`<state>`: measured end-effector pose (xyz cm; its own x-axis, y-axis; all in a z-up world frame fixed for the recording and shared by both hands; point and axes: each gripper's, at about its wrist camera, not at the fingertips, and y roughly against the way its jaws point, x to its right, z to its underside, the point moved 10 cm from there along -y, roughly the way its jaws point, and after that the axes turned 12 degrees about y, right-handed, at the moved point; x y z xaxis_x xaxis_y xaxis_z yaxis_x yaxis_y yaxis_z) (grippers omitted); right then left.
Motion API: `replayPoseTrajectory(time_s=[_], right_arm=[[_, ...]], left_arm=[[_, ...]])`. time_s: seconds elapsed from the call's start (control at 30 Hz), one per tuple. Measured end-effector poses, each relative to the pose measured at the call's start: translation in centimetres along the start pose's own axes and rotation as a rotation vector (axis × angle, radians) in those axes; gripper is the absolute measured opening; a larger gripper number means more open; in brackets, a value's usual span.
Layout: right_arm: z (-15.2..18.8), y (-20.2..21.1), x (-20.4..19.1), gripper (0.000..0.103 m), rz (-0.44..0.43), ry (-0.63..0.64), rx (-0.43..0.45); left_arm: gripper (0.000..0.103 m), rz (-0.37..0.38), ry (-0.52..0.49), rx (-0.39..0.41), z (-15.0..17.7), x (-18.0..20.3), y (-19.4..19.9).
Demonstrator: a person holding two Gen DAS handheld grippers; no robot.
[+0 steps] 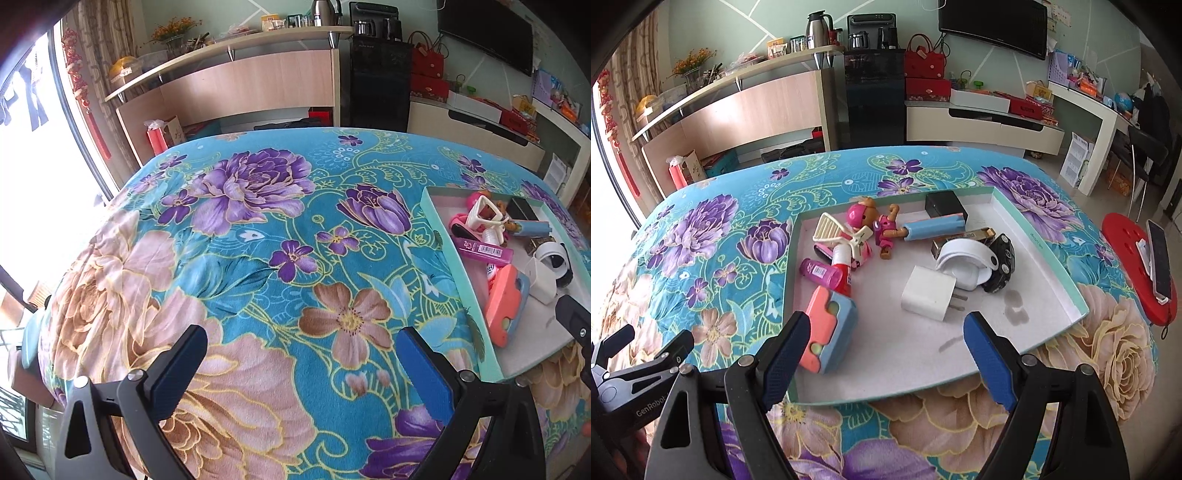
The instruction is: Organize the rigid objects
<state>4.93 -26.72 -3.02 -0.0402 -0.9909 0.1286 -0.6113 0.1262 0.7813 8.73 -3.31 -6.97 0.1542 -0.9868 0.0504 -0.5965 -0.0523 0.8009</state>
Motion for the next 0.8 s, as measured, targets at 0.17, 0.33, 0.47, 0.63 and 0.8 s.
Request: replayPoseTrajectory(time_s=[0.17, 0.33, 0.47, 0.63, 0.8], right_arm=[[1.6, 0.3, -0.7, 0.086, -0.005, 0.026, -0.014], [2.3, 1.2, -1.1, 0.086, -0.007, 0.034, -0.006], [2.8, 1.7, -1.0, 0.086, -0.008, 0.019, 0.001], [3.5, 2.2, -1.3, 0.086, -0.013, 0.02, 0.013], [3.9, 2.4, -1.6, 0.086, -0.018, 0.023, 0.025]], left_arm=[[0.103, -0.013, -0.001, 0.014, 1.0, -0.8, 0.8], [0.103, -0.005, 0.006, 0.023, 2.0, -1.3, 1.4], [0.103, -0.023, 0.005, 0.01, 3.0, -1.6, 1.4], [0.103, -0.027, -0.002, 0.033, 3.7, -1.7, 1.8], [0.103, -0.01, 0.012, 0.052, 3.8, -2.0, 2.4]])
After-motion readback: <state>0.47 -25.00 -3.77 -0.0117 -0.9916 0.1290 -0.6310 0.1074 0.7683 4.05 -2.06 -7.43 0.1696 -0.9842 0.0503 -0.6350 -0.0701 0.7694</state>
